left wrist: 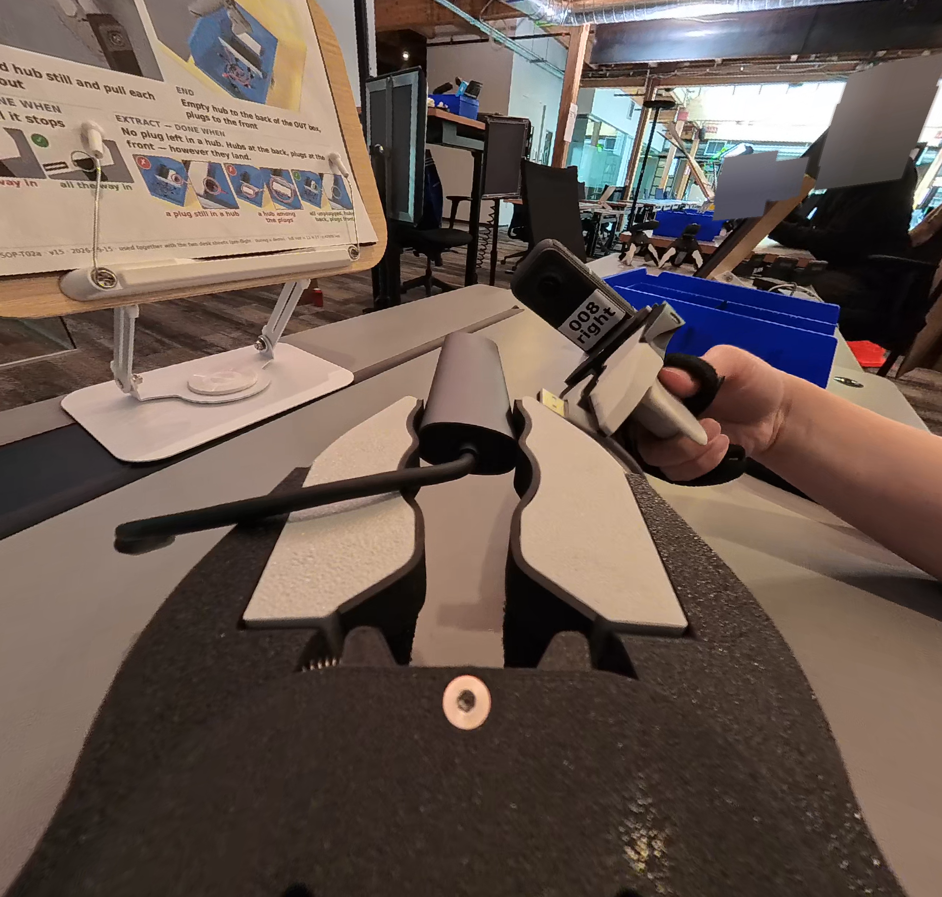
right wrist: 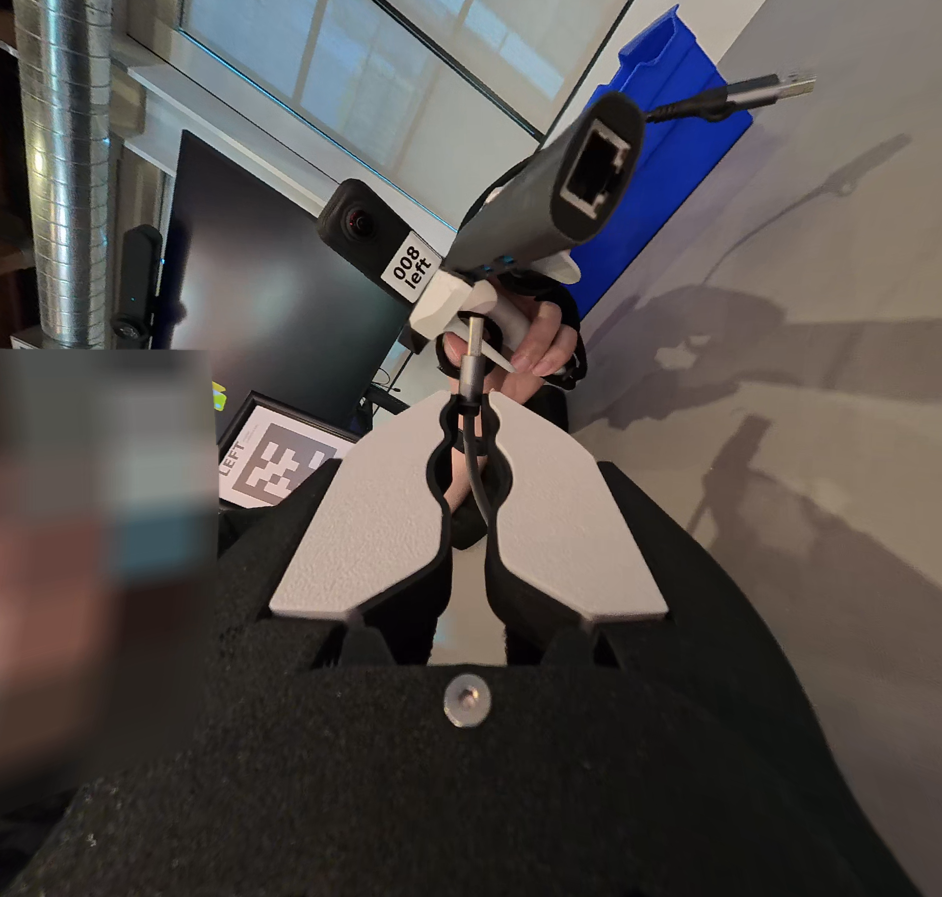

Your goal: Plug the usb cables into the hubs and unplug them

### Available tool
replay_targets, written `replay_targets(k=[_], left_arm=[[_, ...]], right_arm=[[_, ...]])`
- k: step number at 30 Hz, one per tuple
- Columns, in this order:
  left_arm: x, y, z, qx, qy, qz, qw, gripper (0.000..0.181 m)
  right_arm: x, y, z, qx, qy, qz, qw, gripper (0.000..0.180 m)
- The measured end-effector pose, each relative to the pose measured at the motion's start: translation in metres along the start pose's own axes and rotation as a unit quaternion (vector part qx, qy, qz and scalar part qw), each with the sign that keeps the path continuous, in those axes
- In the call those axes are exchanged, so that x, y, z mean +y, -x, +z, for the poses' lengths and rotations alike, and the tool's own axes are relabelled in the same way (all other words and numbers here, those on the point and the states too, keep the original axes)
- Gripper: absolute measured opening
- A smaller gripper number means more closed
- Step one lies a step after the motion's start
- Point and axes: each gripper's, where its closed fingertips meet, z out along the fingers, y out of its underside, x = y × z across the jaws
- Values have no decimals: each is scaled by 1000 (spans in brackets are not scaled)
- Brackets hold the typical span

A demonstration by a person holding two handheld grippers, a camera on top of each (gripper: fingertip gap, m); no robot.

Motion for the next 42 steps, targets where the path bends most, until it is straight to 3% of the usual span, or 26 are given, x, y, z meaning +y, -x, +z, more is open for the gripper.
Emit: replay_targets(k=[10, 16, 19, 23, 32, 36, 42], left_arm=[[17, 38, -9, -88, 41, -55, 994, 33], [7, 43, -16, -83, 4, -93, 992, 32], [9, 45, -16, -85, 8, -97, 992, 32], [8, 43, -16, -80, 6, -100, 992, 33], [12, 39, -12, -67, 18, -107, 992, 32], [13, 40, -12, -68, 20, -109, 992, 33], [11, 42, -15, -73, 14, -114, 991, 33]], right_arm=[[22, -67, -2, 180, 76, 16, 981, 8], [30, -111, -8, 333, 174, -23, 926, 8], [27, -122, -11, 385, 178, -62, 903, 9], [17, -128, -17, 467, 167, -183, 849, 24], [5, -112, -43, 607, 145, -361, 693, 29], [17, -96, -26, 585, 150, -413, 681, 23], [22, -111, -21, 613, 191, -444, 625, 17]])
